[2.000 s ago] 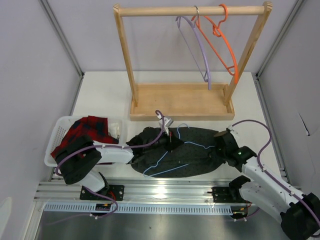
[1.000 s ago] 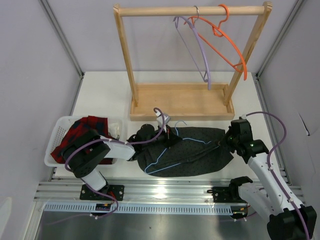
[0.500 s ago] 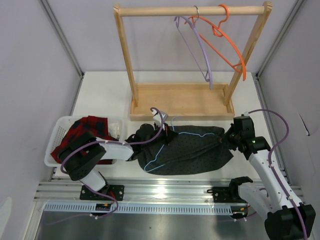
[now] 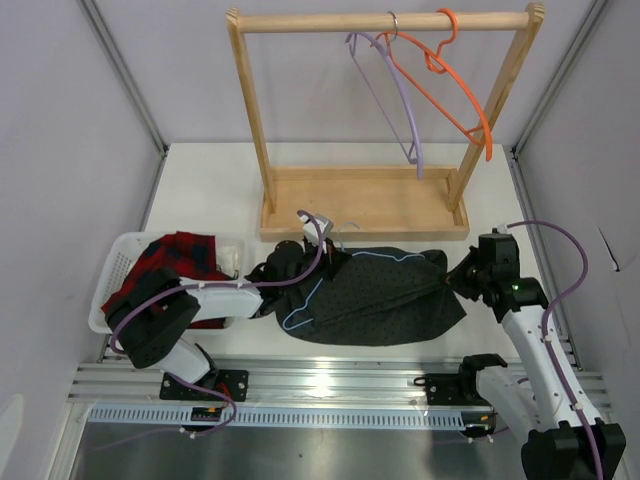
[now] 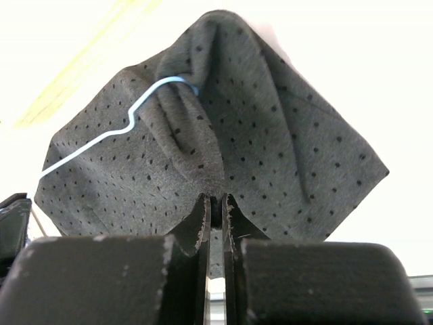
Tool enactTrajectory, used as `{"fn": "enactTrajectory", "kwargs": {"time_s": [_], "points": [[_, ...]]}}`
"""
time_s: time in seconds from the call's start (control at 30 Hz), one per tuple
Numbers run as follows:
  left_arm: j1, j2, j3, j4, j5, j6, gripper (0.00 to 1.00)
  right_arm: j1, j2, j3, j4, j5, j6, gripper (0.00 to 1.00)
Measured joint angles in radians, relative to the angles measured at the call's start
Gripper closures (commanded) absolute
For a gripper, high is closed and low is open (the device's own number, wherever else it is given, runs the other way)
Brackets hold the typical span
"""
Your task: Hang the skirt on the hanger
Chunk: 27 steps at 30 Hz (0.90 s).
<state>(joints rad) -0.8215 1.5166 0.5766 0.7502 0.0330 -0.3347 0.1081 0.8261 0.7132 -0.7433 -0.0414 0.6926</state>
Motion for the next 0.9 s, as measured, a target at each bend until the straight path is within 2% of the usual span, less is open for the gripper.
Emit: {"fn": "enactTrajectory", "kwargs": {"time_s": [0.23, 0.57, 0.6, 0.7, 0.73, 0.83, 0.9], "points": [[0.013, 0.0, 0.021, 0.008, 0.009, 0.049, 1.0, -0.021, -0.005, -0.001, 0.001, -0.02, -0.017, 0.95], [0.092, 0.011, 0.139, -0.016, 0.221, 0.131, 1.0, -0.032, -0.003, -0.05, 0.025, -0.045, -0.039, 0.92], [0.103, 0.021, 0.159, -0.018, 0.254, 0.135, 1.0, -0.033, -0.003, -0.05, 0.027, -0.047, -0.039, 0.9], [0.135, 0.071, 0.222, -0.032, 0.33, 0.137, 1.0, -0.033, 0.003, -0.05, 0.039, -0.047, -0.036, 0.67], [0.14, 0.084, 0.237, -0.037, 0.343, 0.137, 1.0, -0.031, 0.006, -0.051, 0.04, -0.045, -0.035, 0.56], [0.153, 0.129, 0.272, -0.047, 0.362, 0.142, 1.0, 0.005, -0.004, -0.056, 0.029, -0.01, -0.03, 0.42], [0.158, 0.161, 0.285, -0.048, 0.364, 0.145, 1.0, 0.059, -0.023, -0.057, 0.023, 0.021, -0.016, 0.4]]}}
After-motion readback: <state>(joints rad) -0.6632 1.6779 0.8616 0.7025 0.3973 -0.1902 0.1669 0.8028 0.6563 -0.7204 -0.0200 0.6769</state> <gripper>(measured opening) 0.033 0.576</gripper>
